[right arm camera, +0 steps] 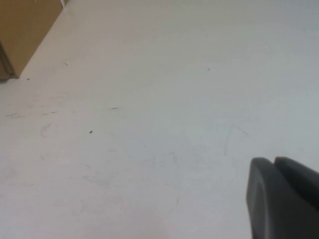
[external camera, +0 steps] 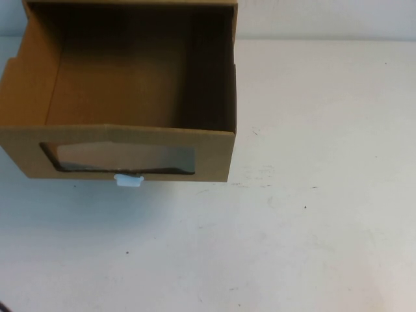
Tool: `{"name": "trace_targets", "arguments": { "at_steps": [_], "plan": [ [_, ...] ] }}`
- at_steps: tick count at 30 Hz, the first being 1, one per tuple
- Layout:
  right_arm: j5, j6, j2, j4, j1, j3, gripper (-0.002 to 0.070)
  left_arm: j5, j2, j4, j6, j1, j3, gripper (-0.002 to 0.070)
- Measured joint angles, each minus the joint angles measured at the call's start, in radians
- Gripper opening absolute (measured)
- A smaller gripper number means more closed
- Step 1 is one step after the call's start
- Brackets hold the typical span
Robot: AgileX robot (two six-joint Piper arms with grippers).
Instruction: Close the shoe box
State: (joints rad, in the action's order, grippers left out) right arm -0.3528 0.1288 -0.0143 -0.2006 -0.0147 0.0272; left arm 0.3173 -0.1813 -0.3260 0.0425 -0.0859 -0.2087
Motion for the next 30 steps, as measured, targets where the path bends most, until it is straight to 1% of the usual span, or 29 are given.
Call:
{"name": "trace_targets", "arguments": {
  "at_steps": [4,9,13,18,22,26,30],
  "plan": [
    [0.000,0.000,0.000,0.000,0.000,0.000,-0.0011,0.168,-0.274,0.000,-0.063,0.000,-0.267,-0.0005],
    [0.000,0.000,0.000,0.000,0.000,0.000,-0.0011,0.349,-0.599,0.000,-0.236,0.000,-0.646,-0.0005],
    [0.000,0.000,0.000,0.000,0.000,0.000,-0.0011,0.477,-0.860,0.000,-0.319,0.000,-0.961,-0.0005],
    [0.000,0.000,0.000,-0.001,0.000,0.000,-0.0011,0.561,-1.120,-0.003,-0.360,0.000,-1.312,-0.0005],
    [0.000,0.000,0.000,-0.001,0.000,0.000,-0.0011,0.615,-1.319,-0.055,-0.392,0.000,-1.556,-0.0005],
    [0.000,0.000,0.000,-0.001,0.000,0.000,-0.0011,0.688,-1.476,-0.092,-0.407,-0.002,-1.751,-0.0005],
    [0.000,0.000,0.000,-0.001,0.000,0.000,-0.0011,0.735,-1.601,-0.092,-0.409,-0.026,-1.865,-0.0005]
  ]
}}
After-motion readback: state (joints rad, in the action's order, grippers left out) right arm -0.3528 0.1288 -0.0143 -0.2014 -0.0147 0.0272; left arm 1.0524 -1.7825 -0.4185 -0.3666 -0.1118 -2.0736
